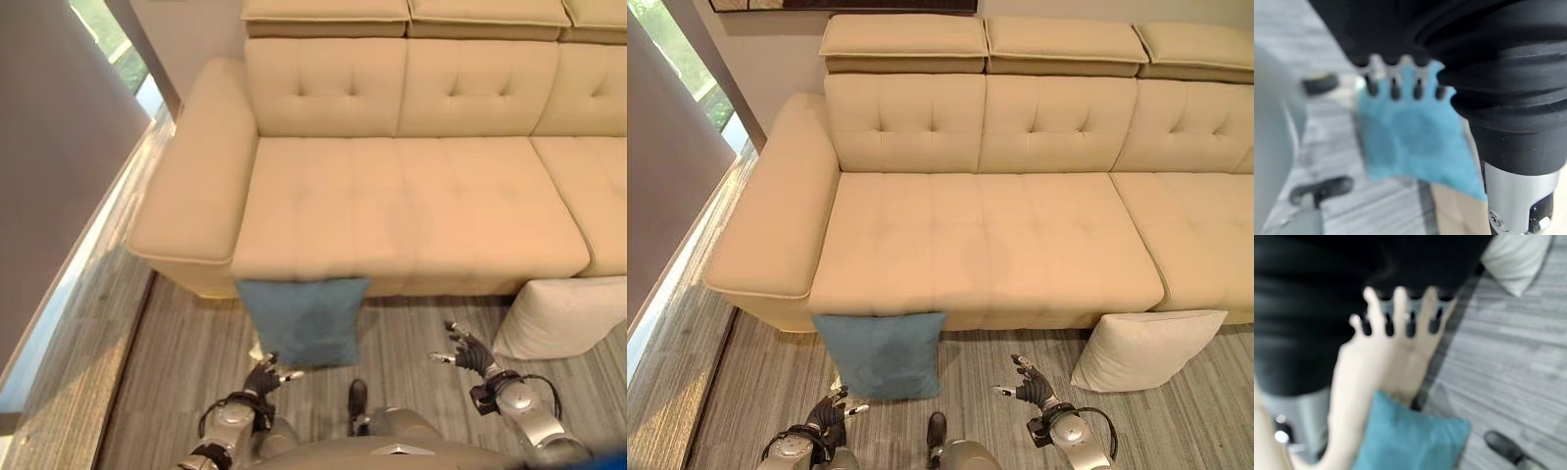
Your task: Pick up all the scattered cushions and arrange them neatly on the sofa.
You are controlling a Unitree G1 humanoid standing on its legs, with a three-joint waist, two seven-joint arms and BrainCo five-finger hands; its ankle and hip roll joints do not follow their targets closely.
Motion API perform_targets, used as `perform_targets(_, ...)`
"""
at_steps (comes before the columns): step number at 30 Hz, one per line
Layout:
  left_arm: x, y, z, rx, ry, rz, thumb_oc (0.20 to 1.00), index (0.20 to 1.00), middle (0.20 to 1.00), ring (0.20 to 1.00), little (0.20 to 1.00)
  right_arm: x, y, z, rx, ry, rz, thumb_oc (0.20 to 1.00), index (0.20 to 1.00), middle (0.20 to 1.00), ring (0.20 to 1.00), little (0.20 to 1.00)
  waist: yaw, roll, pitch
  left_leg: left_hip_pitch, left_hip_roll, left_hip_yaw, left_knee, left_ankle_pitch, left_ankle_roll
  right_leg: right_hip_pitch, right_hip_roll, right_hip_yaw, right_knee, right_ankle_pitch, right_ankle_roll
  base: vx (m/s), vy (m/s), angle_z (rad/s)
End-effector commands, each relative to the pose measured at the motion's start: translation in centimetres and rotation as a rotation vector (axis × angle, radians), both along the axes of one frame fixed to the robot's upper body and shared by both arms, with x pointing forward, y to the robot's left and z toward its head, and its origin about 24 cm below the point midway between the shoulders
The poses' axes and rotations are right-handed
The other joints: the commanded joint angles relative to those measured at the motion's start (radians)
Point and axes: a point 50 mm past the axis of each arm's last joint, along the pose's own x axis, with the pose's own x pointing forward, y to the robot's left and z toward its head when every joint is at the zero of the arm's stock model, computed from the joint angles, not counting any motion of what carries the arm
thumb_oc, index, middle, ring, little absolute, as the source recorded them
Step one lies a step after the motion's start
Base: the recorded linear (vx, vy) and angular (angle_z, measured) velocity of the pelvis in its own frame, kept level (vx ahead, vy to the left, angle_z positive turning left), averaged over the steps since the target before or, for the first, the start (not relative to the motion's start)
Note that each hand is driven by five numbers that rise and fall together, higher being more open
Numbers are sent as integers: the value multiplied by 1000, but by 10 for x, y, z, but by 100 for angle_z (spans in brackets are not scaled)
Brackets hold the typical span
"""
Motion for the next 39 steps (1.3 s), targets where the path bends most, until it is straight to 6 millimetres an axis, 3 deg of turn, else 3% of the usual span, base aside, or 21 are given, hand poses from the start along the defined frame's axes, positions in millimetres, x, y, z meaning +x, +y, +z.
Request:
perform_targets(1,6,8,6,26,-50,-29,1000,1000,1000,1000,1000,9,4,9,33,-68,4,1000,1000,1000,1000,1000,-3,-25,-9,-57,-90,17,107,-68,42,35,-149,98,58,-55,127,160,294,-19)
perform_targets(6,16,14,12,45,-84,-27,1000,1000,1000,1000,1000,17,11,10,54,-84,0,1000,1000,1000,1000,1000,5,-29,-8,-62,-152,35,124,-122,83,-13,-196,131,107,-16,155,90,253,-7)
perform_targets(7,24,24,19,59,-129,15,1000,1000,1000,1000,1000,27,18,15,65,-116,6,1000,1000,1000,1000,1000,18,-26,-1,-67,-178,69,120,-140,107,-62,-220,120,139,30,170,9,201,-19)
perform_targets(9,24,24,19,60,-129,15,1000,1000,1000,1000,1000,27,18,15,65,-116,6,1000,1000,1000,1000,1000,20,-26,-2,-67,-178,70,120,-141,107,-64,-221,122,140,30,170,21,147,-44)
perform_targets(10,31,30,26,60,-171,34,1000,1000,1000,1000,1000,30,20,17,75,-135,0,1000,1000,1000,1000,1000,28,-23,-1,-60,-186,92,105,-144,114,-77,-223,77,152,39,170,63,131,-58)
perform_targets(13,39,33,33,74,-216,34,1000,1000,1000,1000,1000,30,20,17,80,-140,-3,1000,1000,1000,1000,1000,20,-25,4,-46,-201,96,90,-143,117,-101,-177,81,160,20,161,43,65,-19)
perform_targets(14,49,36,42,78,-278,47,1000,1000,1000,1000,1000,32,18,21,75,-166,-17,1000,1000,1000,1000,1000,32,-26,16,-54,-201,104,98,-146,116,-101,-184,24,131,7,161,16,-14,-5)
perform_targets(17,64,38,54,95,-347,41,1000,1000,1000,1000,1000,35,15,24,55,-192,-28,1000,1000,1000,1000,1000,24,-38,34,-81,-204,101,123,-154,113,-109,-165,55,100,2,150,-31,-42,3)
perform_targets(21,78,38,66,102,-414,66,1000,1000,1000,1000,1000,42,15,29,31,-230,-32,1000,1000,1000,1000,1000,27,-45,48,-141,-188,101,127,-140,104,-140,-161,44,69,17,143,-129,-113,0)
perform_targets(23,102,35,84,131,-509,66,1000,1000,1000,1000,1000,58,16,38,4,-288,-50,1000,1000,1000,1000,1000,21,-45,80,-228,-179,91,147,-121,95,-214,-158,36,78,29,137,-171,-87,-2)
perform_targets(24,102,35,84,131,-509,66,1000,1000,1000,1000,1000,58,16,38,4,-288,-50,1000,1000,1000,1000,1000,21,-45,80,-228,-179,90,147,-121,95,-214,-158,36,78,29,137,-127,-45,1)
perform_targets(30,159,39,135,166,-690,152,1000,1000,1000,1000,1000,108,16,73,-46,-450,-129,1000,1000,1000,1000,1000,4,-10,119,-472,-160,64,243,-128,77,-488,-165,42,212,4,129,-129,-9,9)
perform_targets(32,166,42,145,175,-722,163,1000,1000,1000,1000,1000,115,15,79,-44,-475,-146,1000,1000,1000,1000,1000,3,-6,122,-511,-154,61,262,-130,77,-529,-169,46,233,1,127,-78,8,10)
perform_targets(39,208,61,215,250,-917,251,1000,1000,1000,1000,1000,165,18,148,-30,-721,-180,1000,1000,1000,1000,1000,-5,23,149,-803,-121,38,412,-152,85,-836,-201,74,411,-19,126,-64,29,3)
